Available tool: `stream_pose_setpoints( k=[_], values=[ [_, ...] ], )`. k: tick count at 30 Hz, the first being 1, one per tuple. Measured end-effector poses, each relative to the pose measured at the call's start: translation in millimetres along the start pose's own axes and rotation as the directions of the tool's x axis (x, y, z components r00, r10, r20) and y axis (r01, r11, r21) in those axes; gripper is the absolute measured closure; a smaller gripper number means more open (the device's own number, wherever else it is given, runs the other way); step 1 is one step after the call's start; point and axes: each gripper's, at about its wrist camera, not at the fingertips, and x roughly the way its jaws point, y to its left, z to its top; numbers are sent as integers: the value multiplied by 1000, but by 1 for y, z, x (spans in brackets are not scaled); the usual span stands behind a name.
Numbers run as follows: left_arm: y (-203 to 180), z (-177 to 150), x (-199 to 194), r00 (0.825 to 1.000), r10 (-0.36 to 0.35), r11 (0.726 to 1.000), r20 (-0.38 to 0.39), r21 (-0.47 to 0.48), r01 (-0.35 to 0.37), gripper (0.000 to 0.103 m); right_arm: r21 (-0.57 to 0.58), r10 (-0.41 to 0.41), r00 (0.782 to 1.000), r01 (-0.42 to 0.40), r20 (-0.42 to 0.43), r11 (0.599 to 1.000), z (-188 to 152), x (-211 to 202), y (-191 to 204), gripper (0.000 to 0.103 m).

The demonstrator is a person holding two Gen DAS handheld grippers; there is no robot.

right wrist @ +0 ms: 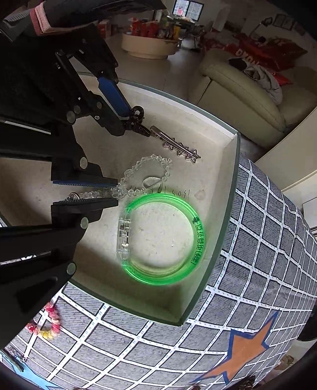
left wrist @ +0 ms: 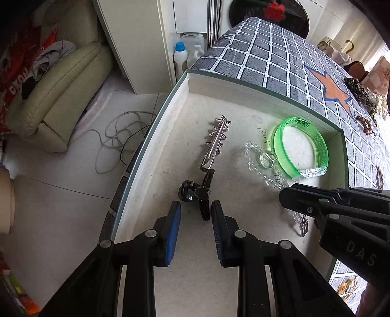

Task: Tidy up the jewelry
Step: 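Carry the crystal chain with the right tool into the tray while the left tool releases the claw clip there, then move the right tool to the black snap clip on the blue star and grasp it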

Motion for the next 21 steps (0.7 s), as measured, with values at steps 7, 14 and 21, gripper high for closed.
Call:
stream_pose_setpoints(
  k=[7,14,21],
  values=[
    [-3,-2,-5,1000,8,1000,-17,10,-8,70,14,22,1000,-22,-3,1000,-2,-8,-5,93],
    [-11,-6,-14,1000,24,999,-20,48,-23,70,48,56,997,-58,48,997,-11,-38,-18,61],
    [-17,-7,-33,999,46,997,24,58,-47,20,119,37,994,-49,102,992,-30,-73,-40,47]
  ],
)
